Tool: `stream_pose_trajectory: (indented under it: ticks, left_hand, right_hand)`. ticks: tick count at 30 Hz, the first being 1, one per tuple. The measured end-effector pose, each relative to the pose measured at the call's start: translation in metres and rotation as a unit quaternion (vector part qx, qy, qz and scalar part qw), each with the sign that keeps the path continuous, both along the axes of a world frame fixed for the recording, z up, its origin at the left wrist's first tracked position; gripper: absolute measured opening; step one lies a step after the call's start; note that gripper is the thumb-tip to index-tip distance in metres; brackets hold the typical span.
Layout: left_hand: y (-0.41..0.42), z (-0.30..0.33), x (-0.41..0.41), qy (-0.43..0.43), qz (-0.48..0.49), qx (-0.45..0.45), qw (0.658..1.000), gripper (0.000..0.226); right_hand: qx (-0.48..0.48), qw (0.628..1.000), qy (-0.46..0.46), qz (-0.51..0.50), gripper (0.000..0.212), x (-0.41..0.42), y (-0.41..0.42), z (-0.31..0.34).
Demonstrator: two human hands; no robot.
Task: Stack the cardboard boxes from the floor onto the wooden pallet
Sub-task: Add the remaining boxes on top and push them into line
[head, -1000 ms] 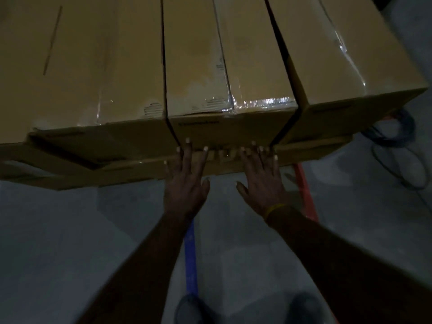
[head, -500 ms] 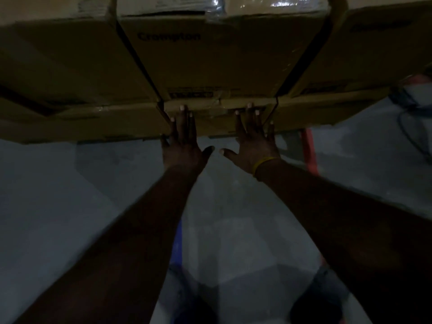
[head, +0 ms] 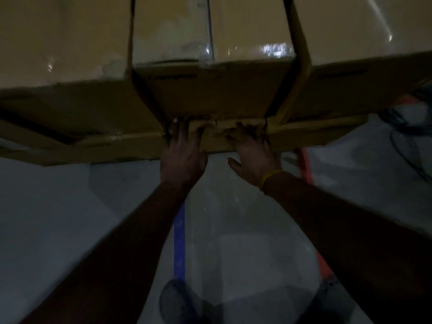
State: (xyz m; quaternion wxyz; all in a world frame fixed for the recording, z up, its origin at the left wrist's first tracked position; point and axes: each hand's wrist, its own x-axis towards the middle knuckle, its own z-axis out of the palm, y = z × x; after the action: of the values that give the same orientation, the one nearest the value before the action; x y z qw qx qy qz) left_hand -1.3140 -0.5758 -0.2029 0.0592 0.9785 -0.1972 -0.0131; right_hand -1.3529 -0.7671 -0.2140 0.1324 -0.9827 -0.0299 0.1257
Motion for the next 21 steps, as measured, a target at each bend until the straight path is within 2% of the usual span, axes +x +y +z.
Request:
stream_pose_trajectory:
  ticks: [2, 4, 6, 8, 10, 12, 14, 16, 18, 21]
  left_hand:
    - [0.003, 0.029, 0.002, -0.107, -0.048, -0.045, 0.992, 0.054]
    - [0.002, 0.061, 0.013, -0.173, -0.062, -0.091, 0.979, 0.047]
    - [-0.003, 0.093, 0.03, -0.204, -0.053, -0.132, 0.969, 0.046]
    - [-0.009, 0.121, 0.051, -0.207, -0.046, -0.122, 0.97, 0.049]
    - [-0.016, 0.143, 0.075, -0.173, -0.04, -0.078, 0.981, 0.053]
    - [-0.022, 0.16, 0.098, -0.087, -0.007, -0.039, 0.995, 0.057]
    - [-0.028, 0.166, 0.119, 0.004, 0.054, -0.034, 0.998, 0.06]
    - [-0.034, 0.167, 0.133, 0.066, 0.121, -0.045, 0.989, 0.066]
    - [-0.039, 0.165, 0.141, 0.081, 0.164, -0.032, 0.983, 0.068]
    - [-0.049, 0.161, 0.141, 0.069, 0.2, -0.038, 0.977, 0.065]
  right_hand:
    - [0.025, 0.991, -0.128, 0.025, 0.051, 0.002, 0.002, 0.025]
    - [0.025, 0.97, -0.242, 0.028, 0.04, 0.014, 0.003, 0.058]
    - [0.019, 0.949, -0.314, 0.035, 0.036, 0.035, 0.002, 0.096]
    - [0.009, 0.938, -0.344, 0.035, 0.037, 0.06, -0.002, 0.127]
    - [-0.016, 0.942, -0.333, 0.038, 0.039, 0.084, -0.008, 0.152]
    - [-0.038, 0.958, -0.284, 0.034, 0.042, 0.107, -0.012, 0.171]
    - [-0.061, 0.98, -0.188, -0.025, 0.05, 0.128, -0.015, 0.182]
    - [-0.049, 0.986, -0.095, -0.128, 0.059, 0.144, -0.02, 0.184]
    - [-0.009, 0.979, -0.023, -0.204, 0.067, 0.152, -0.025, 0.181]
    - [-0.012, 0.975, 0.025, -0.221, 0.077, 0.156, -0.027, 0.173]
